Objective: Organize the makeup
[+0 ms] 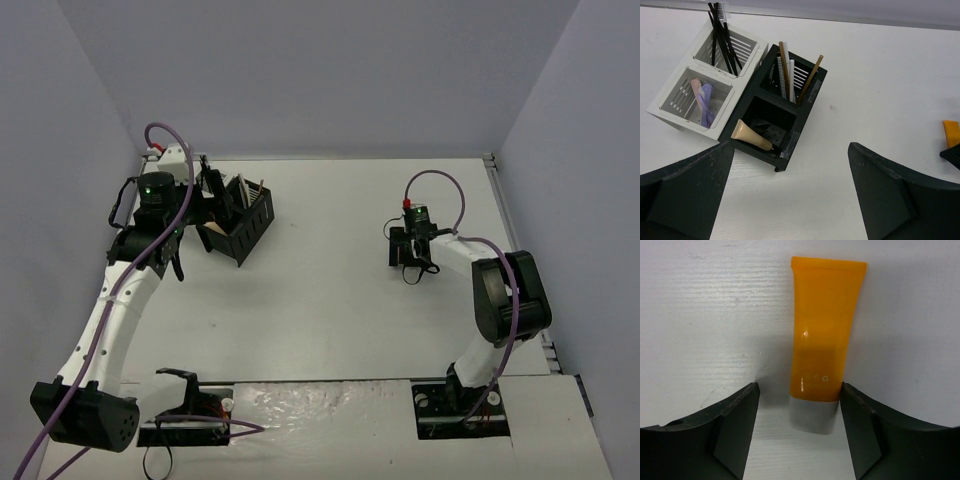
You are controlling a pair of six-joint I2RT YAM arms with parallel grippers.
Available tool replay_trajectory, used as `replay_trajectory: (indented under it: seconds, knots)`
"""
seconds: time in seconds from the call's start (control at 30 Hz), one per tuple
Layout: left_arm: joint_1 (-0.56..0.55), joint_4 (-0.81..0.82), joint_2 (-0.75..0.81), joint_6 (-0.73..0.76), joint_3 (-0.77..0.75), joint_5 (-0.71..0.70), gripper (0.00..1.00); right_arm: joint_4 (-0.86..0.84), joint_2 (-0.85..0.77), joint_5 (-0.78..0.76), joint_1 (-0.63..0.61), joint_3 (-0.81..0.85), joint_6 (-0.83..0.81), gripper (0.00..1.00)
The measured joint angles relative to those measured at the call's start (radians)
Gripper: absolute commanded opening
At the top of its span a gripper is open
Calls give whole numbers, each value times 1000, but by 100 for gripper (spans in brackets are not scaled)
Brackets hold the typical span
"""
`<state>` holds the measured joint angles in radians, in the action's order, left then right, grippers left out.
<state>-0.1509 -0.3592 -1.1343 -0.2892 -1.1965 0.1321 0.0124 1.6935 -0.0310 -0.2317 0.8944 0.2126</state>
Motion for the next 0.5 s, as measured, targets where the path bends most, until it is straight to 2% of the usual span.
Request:
replay_trajectory:
  seconds: [0.1, 0.3, 0.5]
  knots:
    - [0, -1, -4, -4, 0, 7, 97, 3, 5, -6, -1, 6, 8, 42]
    - [0, -1, -14, -12, 0, 22, 97, 3, 6, -16, -4, 7, 26, 15]
    - [0, -2, -18, -49, 0, 77, 97, 4, 4, -32, -25, 7, 29, 0]
